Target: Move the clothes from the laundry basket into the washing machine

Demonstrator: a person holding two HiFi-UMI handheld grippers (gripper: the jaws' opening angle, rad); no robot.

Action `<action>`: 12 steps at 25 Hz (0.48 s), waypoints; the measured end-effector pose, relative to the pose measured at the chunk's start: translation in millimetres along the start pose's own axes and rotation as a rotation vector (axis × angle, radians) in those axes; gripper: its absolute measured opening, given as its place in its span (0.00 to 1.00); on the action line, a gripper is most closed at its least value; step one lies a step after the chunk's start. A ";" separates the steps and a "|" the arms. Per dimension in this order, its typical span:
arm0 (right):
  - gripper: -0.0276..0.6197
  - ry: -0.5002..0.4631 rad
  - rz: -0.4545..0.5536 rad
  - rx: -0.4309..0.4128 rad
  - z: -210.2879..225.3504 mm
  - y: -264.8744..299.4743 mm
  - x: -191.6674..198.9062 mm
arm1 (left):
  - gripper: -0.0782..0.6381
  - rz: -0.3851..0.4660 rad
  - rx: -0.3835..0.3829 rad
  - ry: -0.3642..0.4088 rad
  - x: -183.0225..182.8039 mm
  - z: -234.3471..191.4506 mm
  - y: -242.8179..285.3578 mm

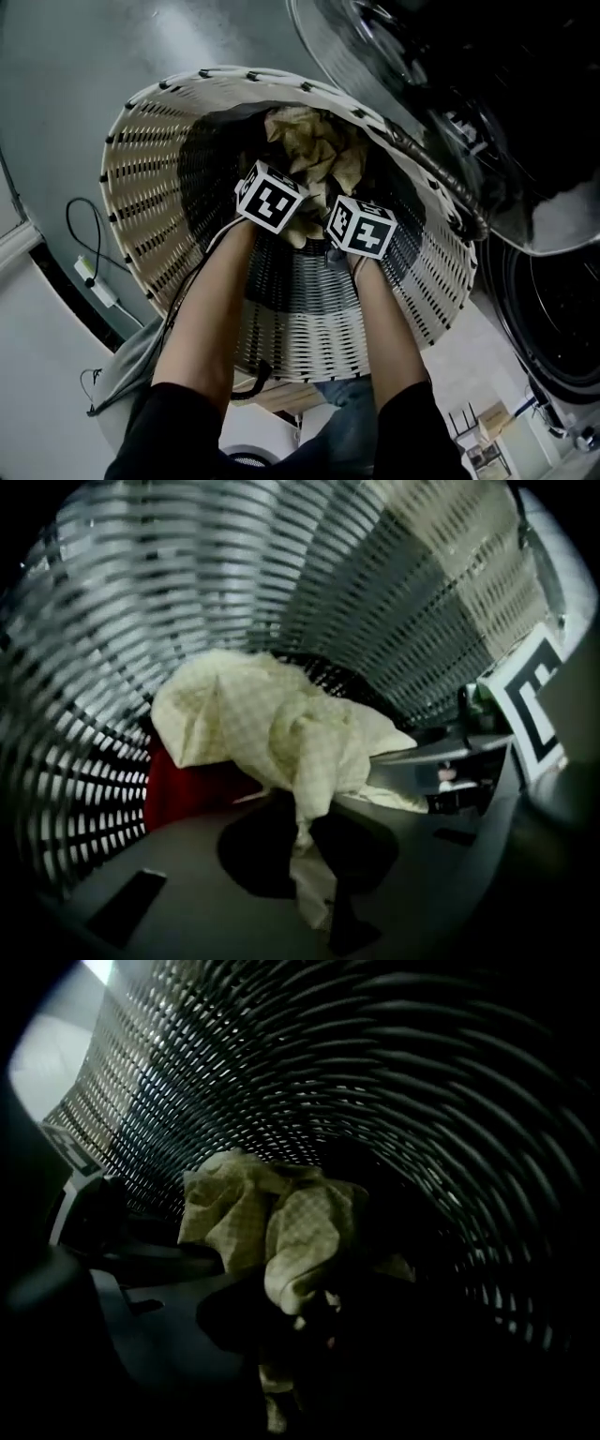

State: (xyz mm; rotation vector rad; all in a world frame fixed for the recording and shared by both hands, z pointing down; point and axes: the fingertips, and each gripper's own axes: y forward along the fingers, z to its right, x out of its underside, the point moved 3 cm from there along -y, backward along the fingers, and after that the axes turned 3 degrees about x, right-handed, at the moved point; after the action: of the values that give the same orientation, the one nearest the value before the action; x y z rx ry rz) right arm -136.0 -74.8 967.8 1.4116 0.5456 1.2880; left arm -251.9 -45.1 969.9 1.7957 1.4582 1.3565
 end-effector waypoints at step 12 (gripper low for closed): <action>0.17 -0.009 0.103 0.000 -22.4 -114.6 -37.7 | 0.17 0.117 -0.056 -0.041 -38.6 41.1 -110.1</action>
State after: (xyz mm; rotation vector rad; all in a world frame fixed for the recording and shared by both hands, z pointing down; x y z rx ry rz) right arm -131.1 -64.2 845.6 1.4614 0.4715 1.3625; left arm -265.0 -34.3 847.4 1.8873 1.2988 1.3944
